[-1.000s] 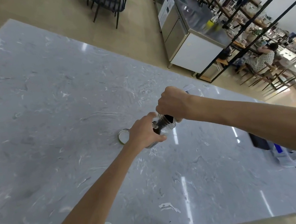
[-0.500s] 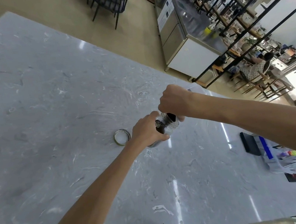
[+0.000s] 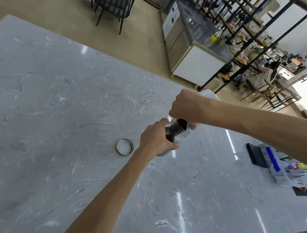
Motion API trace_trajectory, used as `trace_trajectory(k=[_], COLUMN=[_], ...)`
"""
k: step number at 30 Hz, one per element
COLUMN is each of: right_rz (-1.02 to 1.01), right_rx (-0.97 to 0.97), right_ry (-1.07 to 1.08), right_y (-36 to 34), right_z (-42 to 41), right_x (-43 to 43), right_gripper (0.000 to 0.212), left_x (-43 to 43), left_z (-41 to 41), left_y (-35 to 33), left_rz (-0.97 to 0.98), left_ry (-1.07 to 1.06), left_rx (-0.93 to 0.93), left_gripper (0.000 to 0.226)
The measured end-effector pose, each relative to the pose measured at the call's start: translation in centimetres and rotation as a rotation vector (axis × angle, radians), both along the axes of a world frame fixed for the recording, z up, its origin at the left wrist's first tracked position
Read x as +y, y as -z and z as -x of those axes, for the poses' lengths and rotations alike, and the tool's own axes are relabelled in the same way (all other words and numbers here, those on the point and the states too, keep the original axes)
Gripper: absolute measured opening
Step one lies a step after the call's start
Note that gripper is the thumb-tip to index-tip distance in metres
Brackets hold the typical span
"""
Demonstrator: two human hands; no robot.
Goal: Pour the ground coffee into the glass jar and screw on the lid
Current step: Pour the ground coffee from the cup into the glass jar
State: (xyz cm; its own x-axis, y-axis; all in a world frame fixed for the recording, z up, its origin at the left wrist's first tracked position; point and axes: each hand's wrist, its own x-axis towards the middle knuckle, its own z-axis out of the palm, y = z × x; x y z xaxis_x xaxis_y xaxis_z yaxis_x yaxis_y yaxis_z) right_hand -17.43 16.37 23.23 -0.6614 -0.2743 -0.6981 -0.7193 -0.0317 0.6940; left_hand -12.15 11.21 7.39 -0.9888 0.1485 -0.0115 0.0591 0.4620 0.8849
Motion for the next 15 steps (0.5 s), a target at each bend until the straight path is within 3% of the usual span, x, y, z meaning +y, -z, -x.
trace_trajectory(k=[15], right_rz=[0.05], right_rx=[-0.037], right_ry=[0.03], right_y=[0.27], right_z=[-0.95], right_x=[0.68], right_gripper=[0.039], left_x=[0.16], left_z=[-0.83], left_y=[0.14], left_rz=[0.073], left_ry=[0.019], left_rx=[0.007], left_gripper=[0.078])
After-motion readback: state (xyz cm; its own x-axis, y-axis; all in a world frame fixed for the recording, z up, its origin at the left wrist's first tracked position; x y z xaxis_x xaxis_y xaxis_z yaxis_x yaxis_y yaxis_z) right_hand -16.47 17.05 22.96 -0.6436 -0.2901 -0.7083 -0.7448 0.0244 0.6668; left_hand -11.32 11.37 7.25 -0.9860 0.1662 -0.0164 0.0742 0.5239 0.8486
